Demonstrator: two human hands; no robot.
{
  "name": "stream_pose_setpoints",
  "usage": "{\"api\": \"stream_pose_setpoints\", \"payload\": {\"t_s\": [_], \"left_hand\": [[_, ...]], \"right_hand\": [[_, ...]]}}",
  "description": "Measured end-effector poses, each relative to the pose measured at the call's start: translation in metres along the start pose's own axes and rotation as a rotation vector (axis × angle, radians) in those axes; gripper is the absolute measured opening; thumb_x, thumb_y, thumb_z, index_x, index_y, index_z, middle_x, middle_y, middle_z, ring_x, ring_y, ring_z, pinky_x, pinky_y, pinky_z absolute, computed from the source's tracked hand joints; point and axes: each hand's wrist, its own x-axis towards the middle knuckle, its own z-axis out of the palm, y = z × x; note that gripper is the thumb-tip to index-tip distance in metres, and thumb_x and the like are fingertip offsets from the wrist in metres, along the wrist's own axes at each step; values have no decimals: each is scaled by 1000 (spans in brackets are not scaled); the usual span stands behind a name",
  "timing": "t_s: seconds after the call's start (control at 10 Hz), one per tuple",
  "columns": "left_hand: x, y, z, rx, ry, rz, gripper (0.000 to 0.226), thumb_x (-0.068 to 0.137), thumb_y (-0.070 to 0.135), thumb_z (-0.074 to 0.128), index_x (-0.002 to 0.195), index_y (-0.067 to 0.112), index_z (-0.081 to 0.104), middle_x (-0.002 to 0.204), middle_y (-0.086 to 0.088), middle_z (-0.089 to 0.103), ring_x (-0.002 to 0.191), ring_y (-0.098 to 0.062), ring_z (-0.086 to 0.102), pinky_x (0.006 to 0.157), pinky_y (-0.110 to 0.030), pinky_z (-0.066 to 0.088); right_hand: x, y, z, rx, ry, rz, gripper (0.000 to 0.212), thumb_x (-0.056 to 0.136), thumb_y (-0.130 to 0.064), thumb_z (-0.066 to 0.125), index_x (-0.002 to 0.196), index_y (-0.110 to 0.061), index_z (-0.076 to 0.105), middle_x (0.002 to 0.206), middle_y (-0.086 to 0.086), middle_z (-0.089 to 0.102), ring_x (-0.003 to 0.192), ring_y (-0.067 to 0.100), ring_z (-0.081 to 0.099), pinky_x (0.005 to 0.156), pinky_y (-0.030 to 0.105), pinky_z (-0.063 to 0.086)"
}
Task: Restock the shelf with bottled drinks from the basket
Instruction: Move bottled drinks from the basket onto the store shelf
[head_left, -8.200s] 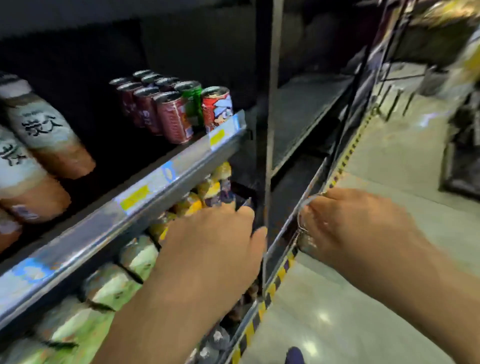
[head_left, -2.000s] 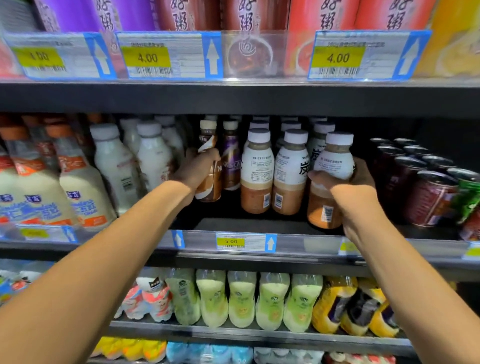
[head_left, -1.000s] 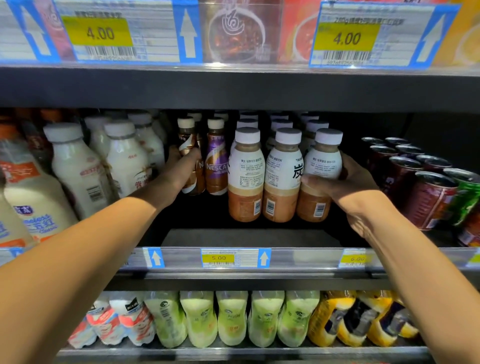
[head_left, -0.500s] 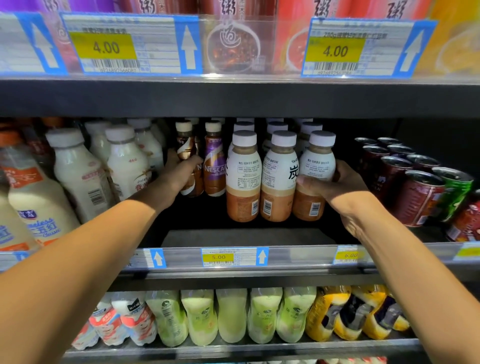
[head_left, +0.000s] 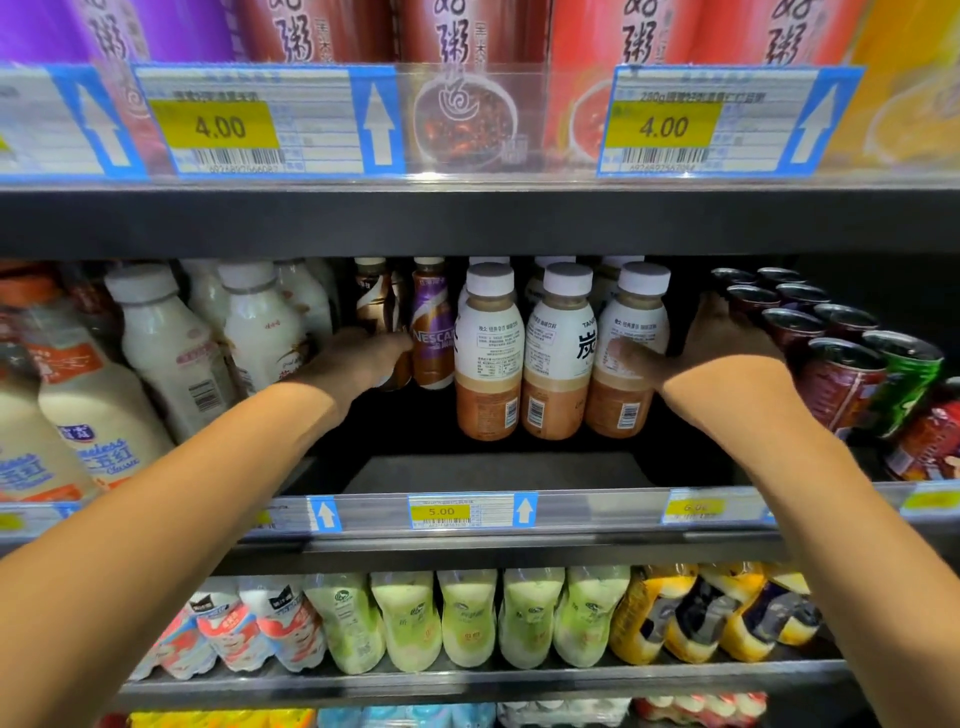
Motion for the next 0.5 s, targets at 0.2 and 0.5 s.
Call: {"api": "stream_pose_setpoints", "payload": {"t_s": [0.2,0.5], "left_hand": [[-49,-6,-2,513,-89,167,59,87,61,31,107,17,65,117,-11,67,104,-30,59,81,-29,43],[-150,57,57,492,-42,849,47,85,64,20,88,37,59,70,15,59,66,-11,61,56,-27,47]], "right_hand": [[-59,-8,-31,-243,62,-178,31,96,-37,47,72,-18,42,76,7,51,73,30,43,64,34,33],[-154,44,-43,-426,173,-192,22,81,-16,49,62,-19,39,58,5,43,52,30,46,53,32,21]]}}
